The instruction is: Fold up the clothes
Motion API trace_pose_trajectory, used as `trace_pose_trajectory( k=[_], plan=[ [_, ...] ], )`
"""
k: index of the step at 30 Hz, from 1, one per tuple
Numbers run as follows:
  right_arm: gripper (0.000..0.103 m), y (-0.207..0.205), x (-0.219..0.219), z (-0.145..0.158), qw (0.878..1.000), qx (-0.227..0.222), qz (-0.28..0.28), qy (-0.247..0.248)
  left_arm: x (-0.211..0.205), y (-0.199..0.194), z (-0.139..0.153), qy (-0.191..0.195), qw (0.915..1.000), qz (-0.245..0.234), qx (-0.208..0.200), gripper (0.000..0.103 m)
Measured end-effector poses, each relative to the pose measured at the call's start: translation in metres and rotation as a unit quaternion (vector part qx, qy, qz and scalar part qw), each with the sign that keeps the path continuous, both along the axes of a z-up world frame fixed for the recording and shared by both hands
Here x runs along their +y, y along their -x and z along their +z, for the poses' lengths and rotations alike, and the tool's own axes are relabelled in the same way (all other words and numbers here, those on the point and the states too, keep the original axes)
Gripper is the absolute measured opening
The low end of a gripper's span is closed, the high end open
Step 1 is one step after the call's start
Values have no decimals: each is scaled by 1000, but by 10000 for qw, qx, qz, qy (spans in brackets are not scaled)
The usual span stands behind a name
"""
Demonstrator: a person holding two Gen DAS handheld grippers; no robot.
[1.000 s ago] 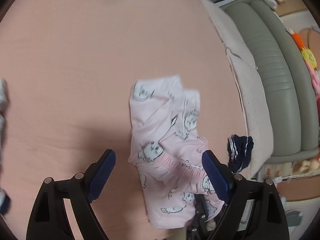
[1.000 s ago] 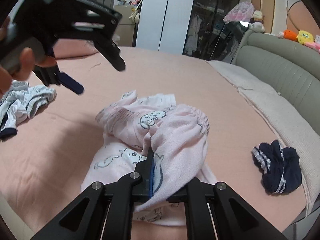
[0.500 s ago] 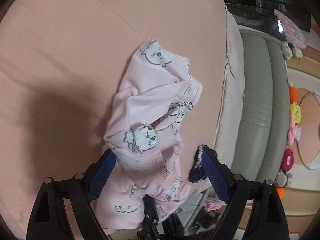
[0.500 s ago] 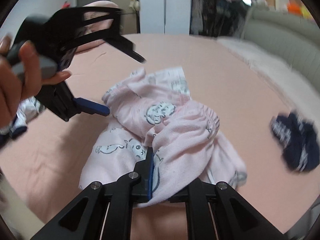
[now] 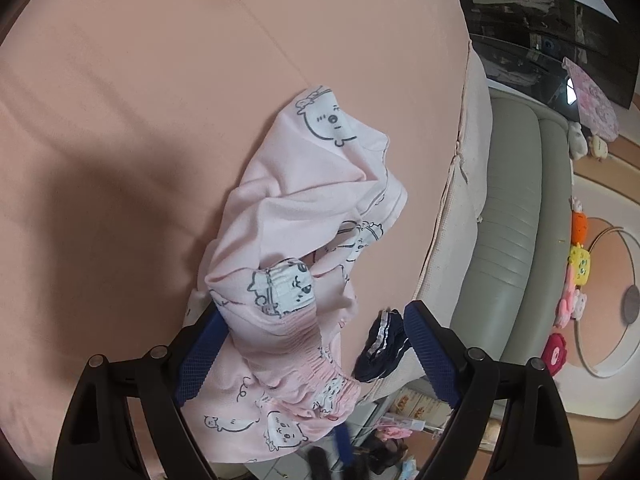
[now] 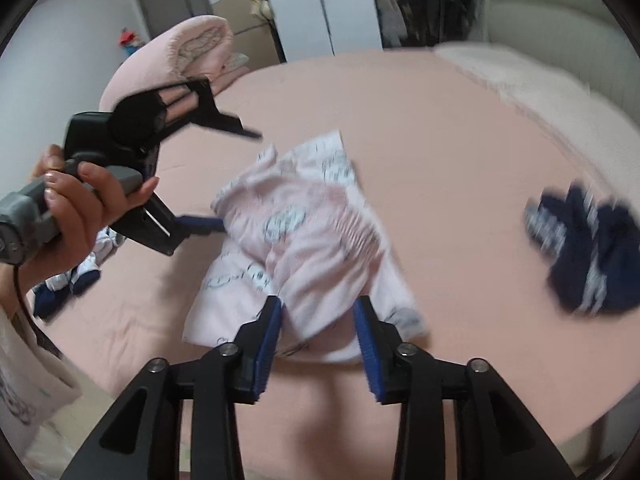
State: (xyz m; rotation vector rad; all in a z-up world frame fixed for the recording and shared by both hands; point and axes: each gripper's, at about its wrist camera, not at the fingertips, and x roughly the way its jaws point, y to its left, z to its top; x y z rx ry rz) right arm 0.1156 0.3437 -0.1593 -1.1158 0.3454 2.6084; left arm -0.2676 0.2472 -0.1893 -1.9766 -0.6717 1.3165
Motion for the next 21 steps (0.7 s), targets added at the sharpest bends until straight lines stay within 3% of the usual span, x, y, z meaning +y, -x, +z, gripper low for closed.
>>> trace_pose_trajectory(
  k=[2, 5, 12, 21],
  plan=[
    [47, 4, -7, 13, 9977, 12, 181, -651, -3, 0, -1, -31, 10000, -3, -30, 88],
    [49, 23, -11, 21, 9905, -118, 638, -1213, -5, 0, -1, -41, 9999, -122, 58, 88],
    [49, 68, -6, 14, 9891, -590, 1013, -892, -10, -3, -8, -214, 9995, -239, 15, 88],
    [49, 109, -19, -2, 9700, -1455, 1492, -1254, -32, 3, -28, -539, 9982, -104, -239, 88]
  ],
)
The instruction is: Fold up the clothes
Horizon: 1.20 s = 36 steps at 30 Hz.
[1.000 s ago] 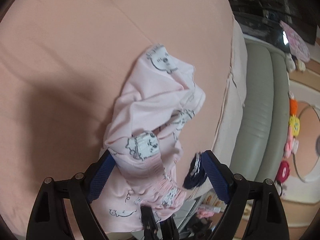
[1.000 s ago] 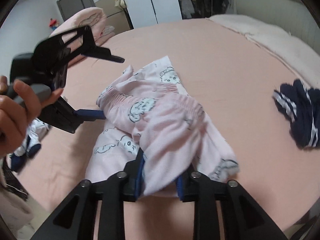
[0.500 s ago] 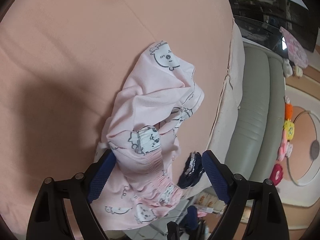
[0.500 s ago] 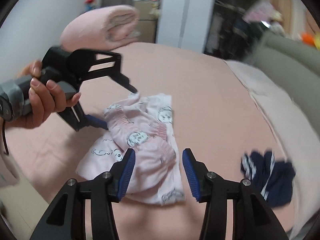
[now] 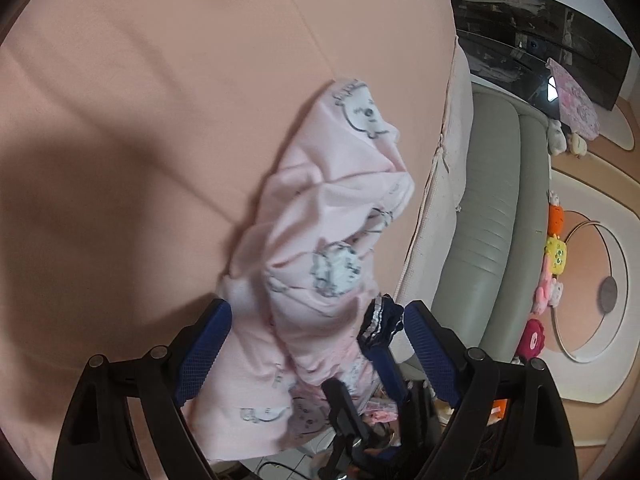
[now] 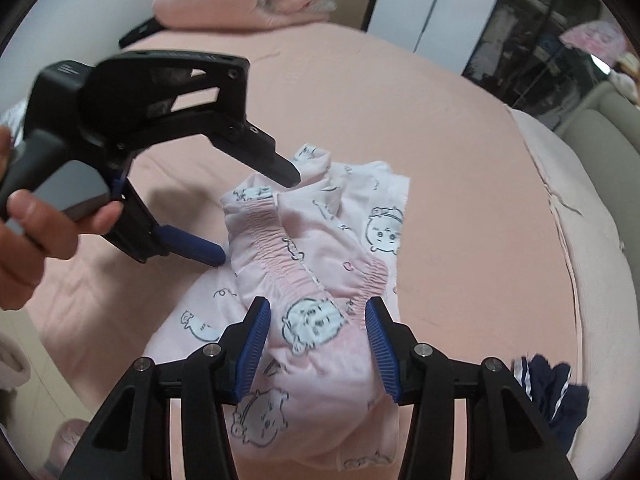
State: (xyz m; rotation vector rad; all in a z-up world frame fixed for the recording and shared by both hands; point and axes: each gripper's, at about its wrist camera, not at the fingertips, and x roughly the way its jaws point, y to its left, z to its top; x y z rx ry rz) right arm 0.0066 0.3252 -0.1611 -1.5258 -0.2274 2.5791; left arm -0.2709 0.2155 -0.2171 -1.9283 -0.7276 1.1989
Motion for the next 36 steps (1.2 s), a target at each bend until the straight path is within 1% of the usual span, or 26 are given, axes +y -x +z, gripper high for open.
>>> trace_pose_trajectory(
  k=[2, 6, 9, 18, 19, 20, 21, 23, 24, 26, 29, 33, 35, 36],
  plan=[
    [49, 8, -1, -3, 9998, -157, 86, 1, -1, 1, -7, -66, 9999, -44, -65, 88],
    [49, 18, -1, -7, 9990, -387, 75, 225, -8, 3, -11, -309, 9995, 27, -110, 88],
    [49, 21, 2, -11, 9977, -490, 13, 464, -8, 1, -10, -286, 9996, -27, 10, 88],
    [49, 24, 2, -22, 9947, -824, 54, 610, -4, -3, -8, -260, 9989, -85, 384, 88],
    [49, 24, 2, -23, 9946, -828, 45, 624, -3, -3, -8, -227, 9988, -79, 417, 84],
    [49, 23, 1, -24, 9946, -831, 43, 627, -2, -3, -8, -192, 9988, -74, 451, 77],
    [50, 23, 1, -25, 9946, -831, 32, 619, -5, -4, -9, -133, 9988, -75, 475, 73],
    [52, 22, 1, -28, 9944, -830, 10, 658, -8, -3, -11, -68, 9990, -32, 447, 58],
    [53, 22, 1, -29, 9943, -823, 15, 672, -10, -2, -13, -37, 9991, 1, 413, 55],
    [54, 21, 0, -30, 9945, -795, 48, 683, -14, -1, -13, 0, 9992, 74, 388, 42],
    [54, 18, -1, -30, 9947, -738, 83, 712, -20, 0, -13, 53, 9992, 182, 354, 30],
    [54, 12, 3, -32, 9931, -633, -11, 983, -16, 1, 3, -6, 9981, 68, 607, 30],
    [53, 7, 6, -29, 9913, -498, -82, 1213, -14, 4, 13, -141, 9978, 59, 645, 30],
    [47, 5, 8, -28, 9902, -443, -103, 1319, -11, 6, 18, -238, 9978, 31, 625, 30]
  ],
)
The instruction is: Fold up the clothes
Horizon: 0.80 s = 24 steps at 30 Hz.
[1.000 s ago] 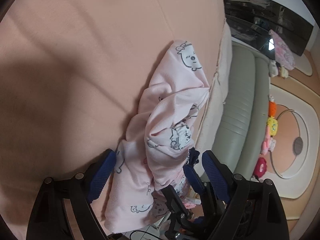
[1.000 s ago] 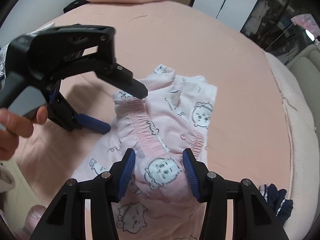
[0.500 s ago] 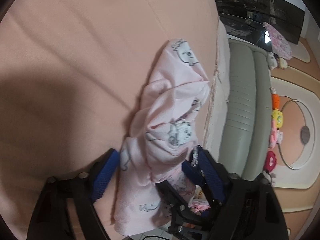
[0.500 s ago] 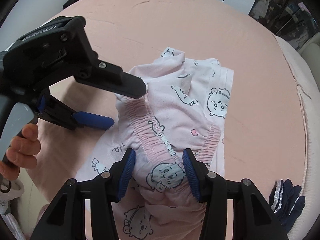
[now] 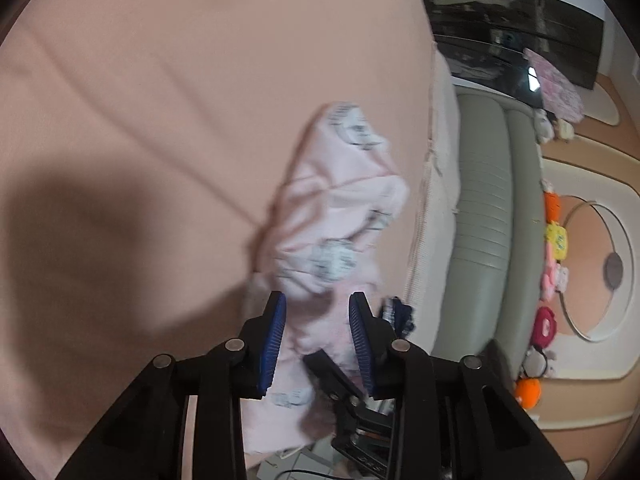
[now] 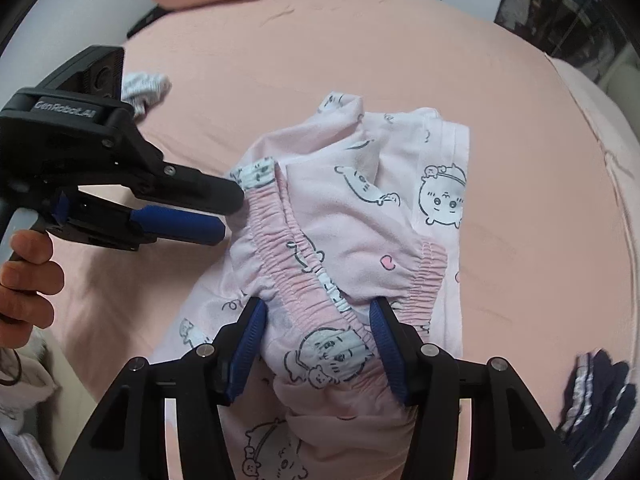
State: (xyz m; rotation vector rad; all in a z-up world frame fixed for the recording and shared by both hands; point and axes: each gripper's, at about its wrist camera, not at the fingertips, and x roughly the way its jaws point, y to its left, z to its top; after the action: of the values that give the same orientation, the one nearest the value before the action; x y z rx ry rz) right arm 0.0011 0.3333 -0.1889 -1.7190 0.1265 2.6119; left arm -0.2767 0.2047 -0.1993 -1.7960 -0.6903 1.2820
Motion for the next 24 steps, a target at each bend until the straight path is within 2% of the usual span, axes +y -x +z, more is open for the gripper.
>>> trace_pose_trajectory(
  k=[3, 4, 5, 7, 9, 12, 15, 16, 17, 19, 24],
  plan=[
    [39, -6, 4, 4, 9997, 143, -116, 149, 8, 4, 11, -34, 10000, 12, -16, 31],
    [35, -8, 4, 5, 9995, 193, -128, 204, 12, 4, 13, -5, 10000, -11, 14, 35],
    [30, -10, 3, 6, 9994, 230, -113, 248, 16, 5, 15, 24, 10000, -35, 44, 47],
    [27, -15, 0, 8, 9990, 297, -69, 325, 24, 6, 18, 82, 9999, -83, 98, 69],
    [26, -19, -6, 12, 9987, 410, 59, 313, 38, 9, 12, 149, 9997, -203, -59, 71],
    [26, -26, -17, 19, 9976, 606, 267, 188, 49, 11, 3, 446, 9986, -221, -152, 71],
    [26, -31, -25, 23, 9961, 748, 407, 223, 40, 3, 2, 619, 9976, -309, 1, 69],
    [26, -33, -27, 23, 9960, 759, 421, 225, 39, 0, 2, 692, 9971, -318, 60, 59],
    [26, -34, -28, 22, 9958, 767, 439, 232, 38, -2, 3, 771, 9964, -328, 120, 42],
    [26, -37, -31, 21, 9955, 792, 453, 255, 37, -4, 0, 1113, 9930, -357, 184, 25],
    [26, -42, -32, 22, 9950, 811, 364, 465, 29, -5, -9, 1105, 9936, -239, 22, 17]
  ],
)
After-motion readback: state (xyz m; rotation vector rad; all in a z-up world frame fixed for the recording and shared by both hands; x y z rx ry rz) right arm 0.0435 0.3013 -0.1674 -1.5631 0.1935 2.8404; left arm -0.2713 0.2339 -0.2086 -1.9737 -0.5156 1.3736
